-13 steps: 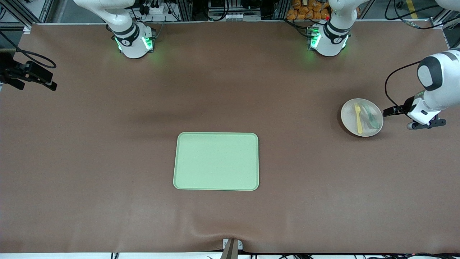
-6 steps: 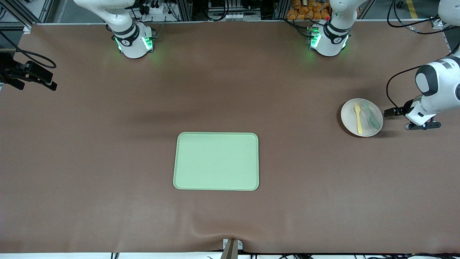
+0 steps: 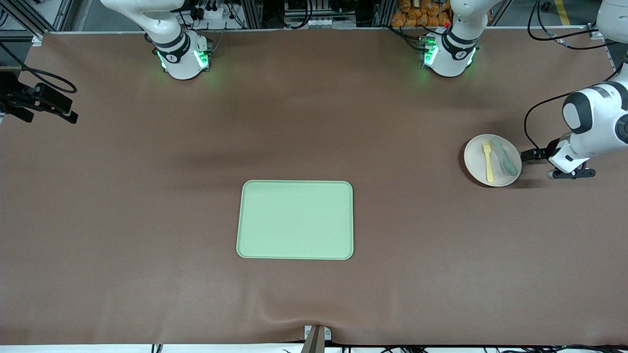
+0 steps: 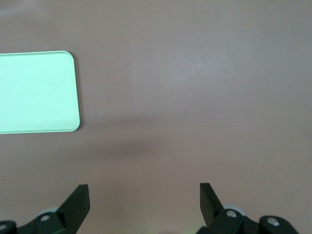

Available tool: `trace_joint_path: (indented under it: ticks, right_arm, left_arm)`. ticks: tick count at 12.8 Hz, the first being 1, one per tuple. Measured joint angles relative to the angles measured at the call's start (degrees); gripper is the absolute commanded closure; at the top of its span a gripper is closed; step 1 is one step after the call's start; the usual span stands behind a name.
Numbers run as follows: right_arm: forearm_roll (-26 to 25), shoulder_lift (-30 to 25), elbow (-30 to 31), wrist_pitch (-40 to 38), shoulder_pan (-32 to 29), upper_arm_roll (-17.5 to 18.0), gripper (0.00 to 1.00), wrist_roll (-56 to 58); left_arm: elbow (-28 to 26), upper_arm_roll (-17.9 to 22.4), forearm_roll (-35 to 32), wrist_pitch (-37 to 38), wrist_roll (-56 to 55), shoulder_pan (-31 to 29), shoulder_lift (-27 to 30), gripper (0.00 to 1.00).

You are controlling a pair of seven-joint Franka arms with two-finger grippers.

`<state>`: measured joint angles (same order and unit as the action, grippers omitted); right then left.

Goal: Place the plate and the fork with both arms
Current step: 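Close the left gripper on the white plate's rim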

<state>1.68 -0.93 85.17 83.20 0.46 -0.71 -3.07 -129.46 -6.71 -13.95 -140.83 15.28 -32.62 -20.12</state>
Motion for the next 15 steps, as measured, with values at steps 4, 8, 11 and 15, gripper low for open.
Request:
trace_joint_path:
  ticks: [4,8,11,15]
  right_arm:
    - [0.0,0.0,0.0,0.0,0.0,0.0,0.00,0.0]
    - [0.0,0.0,0.0,0.0,0.0,0.0,0.00,0.0]
    - [0.0,0.0,0.0,0.0,0.0,0.0,0.00,0.0]
    - [0.0,0.0,0.0,0.0,0.0,0.0,0.00,0.0]
  left_arm:
    - [0.3,-0.1,0.0,1.7,3.6,-0.4,3.5,0.00]
    - [-0.8,-2.6,0.6,2.4,2.8,-0.5,3.9,0.00]
    - [-1.5,-5.0,1.5,2.4,1.0,-0.4,2.7,0.00]
    - [-1.7,-5.1,1.6,1.2,0.9,-0.7,-0.1,0.00]
